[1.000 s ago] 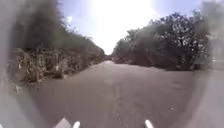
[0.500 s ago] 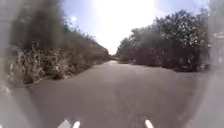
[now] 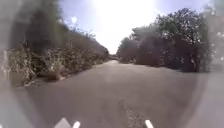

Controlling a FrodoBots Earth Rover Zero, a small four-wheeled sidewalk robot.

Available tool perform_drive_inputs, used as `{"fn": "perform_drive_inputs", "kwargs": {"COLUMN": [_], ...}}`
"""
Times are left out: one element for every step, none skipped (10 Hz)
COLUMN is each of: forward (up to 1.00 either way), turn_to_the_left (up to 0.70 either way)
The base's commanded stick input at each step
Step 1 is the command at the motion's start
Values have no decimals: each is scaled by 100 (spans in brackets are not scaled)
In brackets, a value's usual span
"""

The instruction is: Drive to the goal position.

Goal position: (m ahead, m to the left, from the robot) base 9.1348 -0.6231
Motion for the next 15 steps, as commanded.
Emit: {"fn": "perform_drive_inputs", "kwargs": {"forward": [85,85,85,85,85,85,85,85,85,85,85,85,85,85,85], "turn_to_the_left": [0,0,0,0,0,0,0,0,0,0,0,0,0,0,0]}}
